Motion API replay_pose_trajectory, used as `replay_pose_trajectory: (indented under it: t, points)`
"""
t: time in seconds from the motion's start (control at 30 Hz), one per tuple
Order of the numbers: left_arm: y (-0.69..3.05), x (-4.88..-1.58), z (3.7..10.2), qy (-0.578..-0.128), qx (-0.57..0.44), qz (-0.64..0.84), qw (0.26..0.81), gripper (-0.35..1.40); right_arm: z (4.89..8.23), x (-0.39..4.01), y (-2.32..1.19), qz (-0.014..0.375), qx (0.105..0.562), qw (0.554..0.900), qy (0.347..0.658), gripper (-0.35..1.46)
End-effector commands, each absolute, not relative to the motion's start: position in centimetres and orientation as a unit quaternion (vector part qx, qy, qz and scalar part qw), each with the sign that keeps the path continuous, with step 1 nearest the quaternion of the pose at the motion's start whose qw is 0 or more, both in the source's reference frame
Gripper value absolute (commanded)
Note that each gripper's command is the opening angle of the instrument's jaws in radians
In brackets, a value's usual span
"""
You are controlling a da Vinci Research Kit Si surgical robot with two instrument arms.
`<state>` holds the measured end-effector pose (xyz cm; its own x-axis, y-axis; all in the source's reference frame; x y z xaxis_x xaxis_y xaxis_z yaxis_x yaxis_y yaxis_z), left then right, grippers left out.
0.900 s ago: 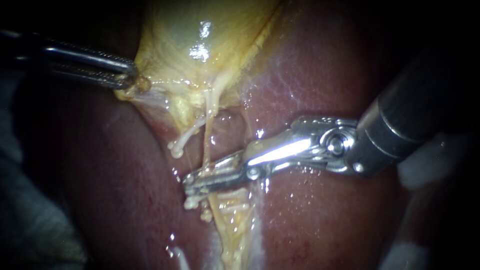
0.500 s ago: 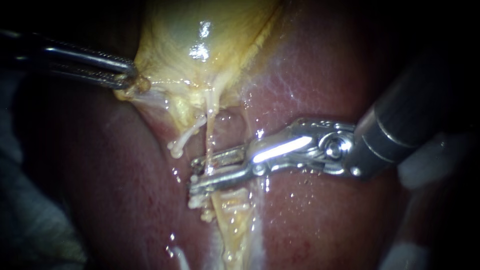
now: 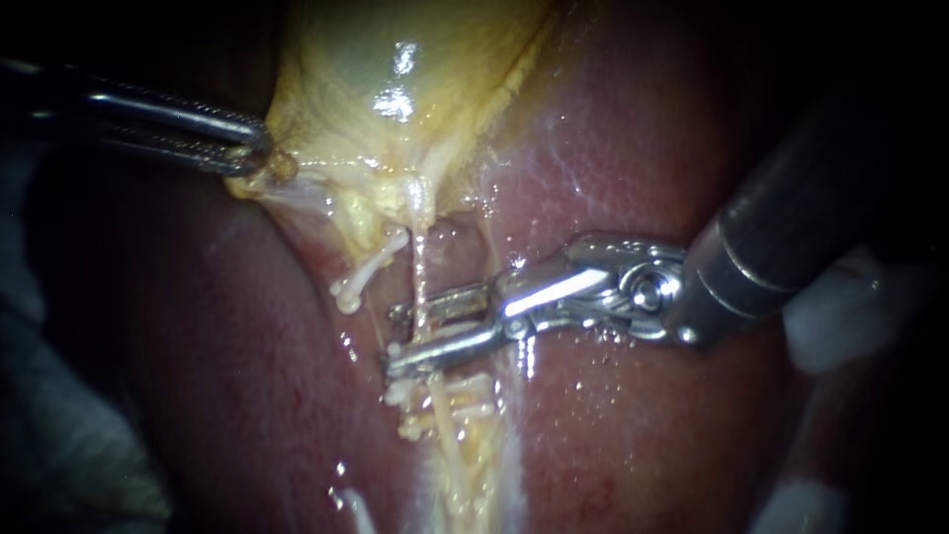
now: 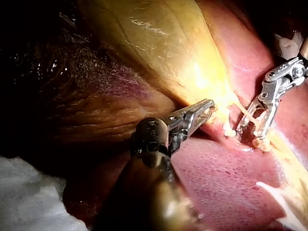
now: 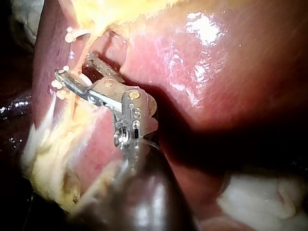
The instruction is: Going back second clip right tube
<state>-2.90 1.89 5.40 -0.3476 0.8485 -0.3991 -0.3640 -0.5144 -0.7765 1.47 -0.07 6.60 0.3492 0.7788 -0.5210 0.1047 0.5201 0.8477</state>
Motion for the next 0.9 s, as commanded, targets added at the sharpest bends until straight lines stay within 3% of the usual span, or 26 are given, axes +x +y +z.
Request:
replay_pose_trajectory:
  t: [0.03,0.33,0.9]
  points:
    - [1.89,-2.89,5.40,-0.294,-0.412,0.766,0.395,-0.35,6.53,1.47,-0.09,0.232,0.430,0.699,0.522,0.47]
    - [1.89,-2.89,5.40,-0.294,-0.412,0.766,0.395,-0.35,6.13,1.51,-0.21,0.184,0.446,0.684,0.547,0.47]
    - [1.89,-2.89,5.40,-0.294,-0.412,0.766,0.395,-0.35,6.31,1.40,-0.14,0.170,0.443,0.691,0.546,0.45]
